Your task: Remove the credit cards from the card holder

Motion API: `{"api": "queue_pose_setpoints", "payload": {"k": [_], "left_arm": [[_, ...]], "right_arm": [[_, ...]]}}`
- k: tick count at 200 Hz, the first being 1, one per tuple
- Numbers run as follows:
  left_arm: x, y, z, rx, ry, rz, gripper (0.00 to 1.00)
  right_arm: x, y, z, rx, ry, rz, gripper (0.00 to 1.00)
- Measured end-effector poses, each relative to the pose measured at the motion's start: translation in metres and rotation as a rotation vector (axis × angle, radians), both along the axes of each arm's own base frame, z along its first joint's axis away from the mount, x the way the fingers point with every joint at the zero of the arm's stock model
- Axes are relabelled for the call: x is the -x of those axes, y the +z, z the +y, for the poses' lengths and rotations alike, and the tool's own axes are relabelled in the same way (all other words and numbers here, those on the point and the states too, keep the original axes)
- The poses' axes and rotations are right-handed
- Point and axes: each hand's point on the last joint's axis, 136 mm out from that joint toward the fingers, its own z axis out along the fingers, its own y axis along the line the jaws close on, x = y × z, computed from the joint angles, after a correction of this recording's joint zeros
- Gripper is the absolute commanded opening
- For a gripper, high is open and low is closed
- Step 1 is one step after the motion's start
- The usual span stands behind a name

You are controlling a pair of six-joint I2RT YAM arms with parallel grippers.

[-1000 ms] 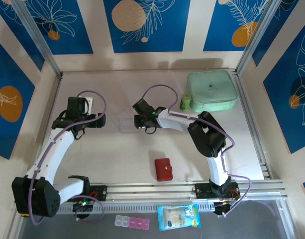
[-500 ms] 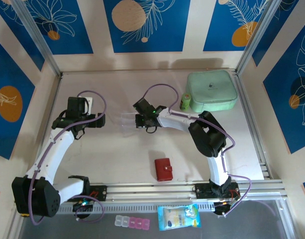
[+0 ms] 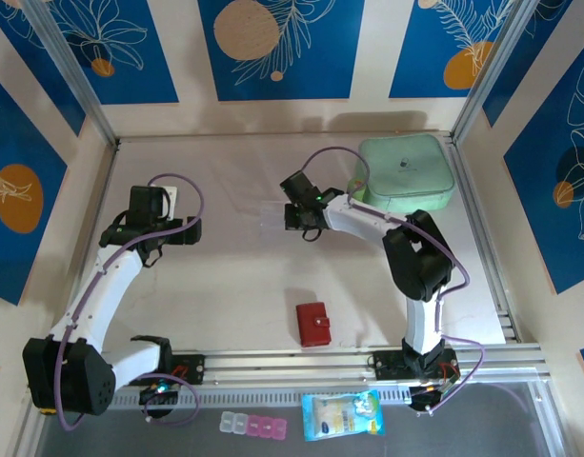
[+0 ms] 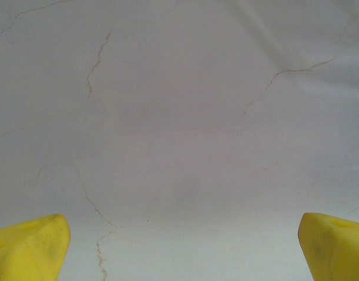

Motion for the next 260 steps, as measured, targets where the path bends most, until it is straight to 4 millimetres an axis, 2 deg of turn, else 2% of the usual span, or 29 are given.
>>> {"api": "queue_pose_setpoints", "payload": {"k": [27, 52, 134, 260], "left_arm": [[0.0, 0.0, 0.0, 0.0, 0.0, 0.002, 1.0], [0.0, -0.002, 0.0, 0.0, 0.0, 0.006, 1.0], [-0.001, -0.003, 0.0, -0.001, 0.0, 0.01, 1.0], [-0.001, -0.003, 0.0, -0.001, 0.0, 0.01, 1.0]], "right_arm": [[-0.005, -0.005, -0.019, 0.022, -0.018, 0.011, 0.09], [-0.007, -0.009, -0.028, 0.042, -0.017, 0.021, 0.09], [-0.005, -0.015, -0.03, 0.066, 0.013, 0.026, 0.09], [-0.004, -0.015, -0.033, 0.087, 0.009, 0.023, 0.19]]}}
